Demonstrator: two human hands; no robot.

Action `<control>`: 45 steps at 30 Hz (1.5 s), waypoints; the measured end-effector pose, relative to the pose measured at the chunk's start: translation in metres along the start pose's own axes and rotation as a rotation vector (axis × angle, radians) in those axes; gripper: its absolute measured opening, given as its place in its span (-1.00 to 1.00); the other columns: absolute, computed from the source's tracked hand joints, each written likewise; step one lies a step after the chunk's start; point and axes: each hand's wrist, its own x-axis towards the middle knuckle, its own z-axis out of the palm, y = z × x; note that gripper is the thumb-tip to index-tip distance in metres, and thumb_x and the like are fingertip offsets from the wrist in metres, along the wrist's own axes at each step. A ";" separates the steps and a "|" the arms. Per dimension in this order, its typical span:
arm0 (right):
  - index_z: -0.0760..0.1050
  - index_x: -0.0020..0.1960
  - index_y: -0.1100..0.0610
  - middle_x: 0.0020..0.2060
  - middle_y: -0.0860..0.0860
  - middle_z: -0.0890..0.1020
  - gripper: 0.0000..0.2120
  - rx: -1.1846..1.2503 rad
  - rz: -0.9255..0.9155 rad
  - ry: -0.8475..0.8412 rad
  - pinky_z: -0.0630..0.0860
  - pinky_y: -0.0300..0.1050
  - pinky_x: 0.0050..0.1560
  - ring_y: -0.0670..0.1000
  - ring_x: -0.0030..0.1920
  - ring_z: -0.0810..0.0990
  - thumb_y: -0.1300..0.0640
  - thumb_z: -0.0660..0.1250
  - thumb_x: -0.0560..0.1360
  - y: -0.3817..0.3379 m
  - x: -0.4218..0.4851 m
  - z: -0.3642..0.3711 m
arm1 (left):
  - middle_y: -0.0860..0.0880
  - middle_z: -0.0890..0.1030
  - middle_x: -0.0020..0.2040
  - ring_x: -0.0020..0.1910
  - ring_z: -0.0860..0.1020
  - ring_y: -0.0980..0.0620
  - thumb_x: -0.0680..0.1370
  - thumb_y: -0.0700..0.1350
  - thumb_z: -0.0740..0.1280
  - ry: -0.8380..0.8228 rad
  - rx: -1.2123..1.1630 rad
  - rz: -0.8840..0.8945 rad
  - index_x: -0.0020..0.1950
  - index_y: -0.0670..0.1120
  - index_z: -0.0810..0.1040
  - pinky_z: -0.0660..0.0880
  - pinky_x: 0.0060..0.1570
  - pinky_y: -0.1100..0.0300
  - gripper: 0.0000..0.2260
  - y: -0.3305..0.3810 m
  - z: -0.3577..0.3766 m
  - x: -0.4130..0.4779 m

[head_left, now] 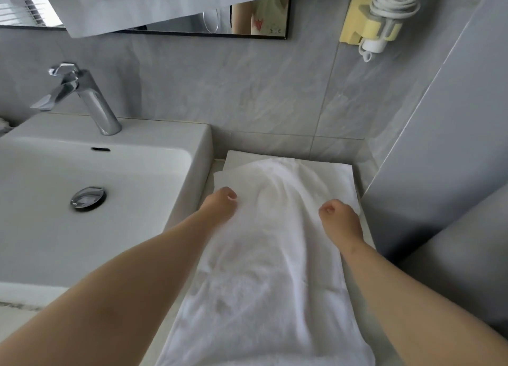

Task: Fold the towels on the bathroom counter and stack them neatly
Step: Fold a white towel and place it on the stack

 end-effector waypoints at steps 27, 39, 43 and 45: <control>0.61 -0.03 0.10 0.00 0.09 0.61 -0.58 0.387 -0.132 0.287 0.44 -0.17 -0.14 0.02 -0.20 0.50 0.46 0.09 0.42 0.005 0.086 0.006 | 0.00 0.57 -0.12 -0.03 0.56 -0.11 0.48 -0.28 0.12 0.485 -0.226 -0.070 -0.06 0.02 0.60 0.47 -0.12 0.15 -0.69 0.041 -0.018 0.061; 0.20 0.47 0.03 0.52 -0.04 0.08 -0.46 -0.209 0.101 0.032 0.17 0.08 0.39 0.21 0.41 0.18 0.07 0.24 0.52 0.019 0.085 0.005 | -0.05 0.26 0.47 0.27 0.43 -0.09 0.56 -0.20 0.24 0.214 -0.195 0.032 0.43 -0.09 0.34 0.39 -0.01 0.26 -0.58 0.033 0.010 0.073; 0.26 0.44 -0.03 0.53 -0.02 0.03 -0.56 -0.424 -0.064 0.060 0.06 0.09 0.40 0.11 0.49 0.04 0.05 0.12 0.56 0.018 0.065 0.016 | 0.02 -0.11 0.56 0.50 0.12 -0.01 0.58 -0.06 0.24 0.087 0.216 0.182 0.48 0.03 0.23 0.28 0.35 0.09 -0.52 0.016 0.027 0.066; 0.35 0.39 -0.03 0.51 -0.01 0.15 -0.58 -0.426 -0.226 0.064 0.04 0.07 0.38 0.09 0.50 0.07 0.03 0.03 0.55 0.017 0.050 0.025 | 0.00 -0.11 0.56 0.53 -0.04 -0.03 0.61 0.00 0.15 0.075 0.386 0.250 0.49 0.07 0.18 0.05 0.46 0.02 -0.56 0.011 0.037 0.054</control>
